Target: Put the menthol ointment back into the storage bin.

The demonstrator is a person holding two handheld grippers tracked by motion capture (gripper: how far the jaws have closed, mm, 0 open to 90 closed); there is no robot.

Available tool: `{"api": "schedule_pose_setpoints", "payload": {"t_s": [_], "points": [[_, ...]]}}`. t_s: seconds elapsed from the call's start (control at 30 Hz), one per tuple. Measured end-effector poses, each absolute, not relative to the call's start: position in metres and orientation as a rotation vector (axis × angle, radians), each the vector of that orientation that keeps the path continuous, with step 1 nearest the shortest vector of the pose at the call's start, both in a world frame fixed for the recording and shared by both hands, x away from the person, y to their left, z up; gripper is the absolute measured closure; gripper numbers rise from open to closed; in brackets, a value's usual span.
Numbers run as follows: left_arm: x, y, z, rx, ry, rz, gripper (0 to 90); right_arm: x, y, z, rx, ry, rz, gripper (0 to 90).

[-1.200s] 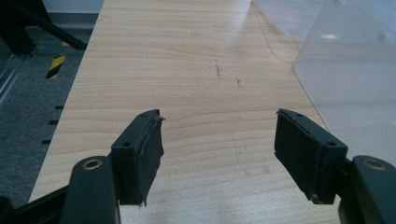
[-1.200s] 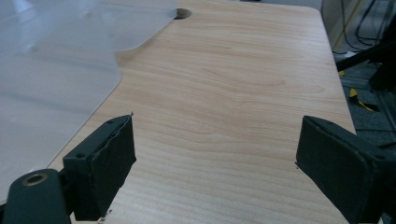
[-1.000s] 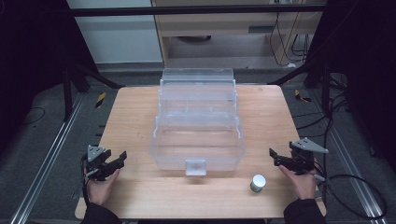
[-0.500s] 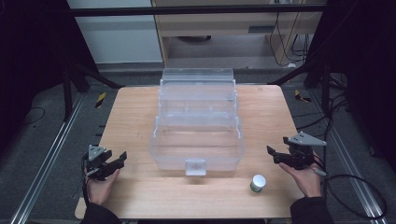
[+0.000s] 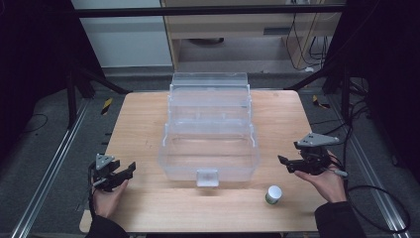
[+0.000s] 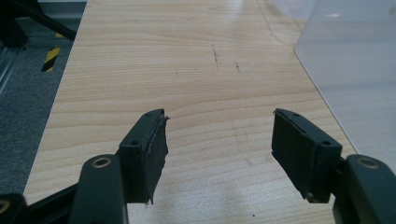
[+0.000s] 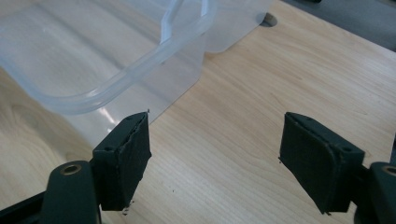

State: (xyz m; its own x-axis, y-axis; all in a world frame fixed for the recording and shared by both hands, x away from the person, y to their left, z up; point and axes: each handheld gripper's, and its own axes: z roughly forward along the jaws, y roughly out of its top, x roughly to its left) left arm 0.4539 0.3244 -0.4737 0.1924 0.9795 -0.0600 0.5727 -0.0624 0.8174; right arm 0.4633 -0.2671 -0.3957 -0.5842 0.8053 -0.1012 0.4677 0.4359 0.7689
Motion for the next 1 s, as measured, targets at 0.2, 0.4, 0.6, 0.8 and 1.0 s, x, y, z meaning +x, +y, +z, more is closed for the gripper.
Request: {"api": "schedule_pose_setpoints", "payload": {"t_s": [0.2, 0.4, 0.6, 0.8, 1.0], "points": [[0.455, 0.324, -0.474, 1.749, 1.468, 0.693, 34.6, 0.465, -0.259, -0.387, 1.010, 2.320, 0.938, 23.8], [0.455, 0.323, -0.475, 1.754, 1.468, 0.690, 34.6, 0.463, -0.249, -0.379, 0.932, 2.457, 0.865, 23.7], [0.456, 0.322, -0.476, 1.777, 1.467, 0.698, 34.6, 0.462, -0.240, -0.378, 0.864, 2.551, 0.788, 23.2], [0.457, 0.320, -0.477, 1.794, 1.469, 0.707, 34.3, 0.460, -0.233, -0.381, 0.782, 2.643, 0.708, 23.2], [0.456, 0.321, -0.476, 1.794, 1.471, 0.711, 34.3, 0.458, -0.229, -0.379, 0.739, 2.691, 0.684, 22.7]]}}
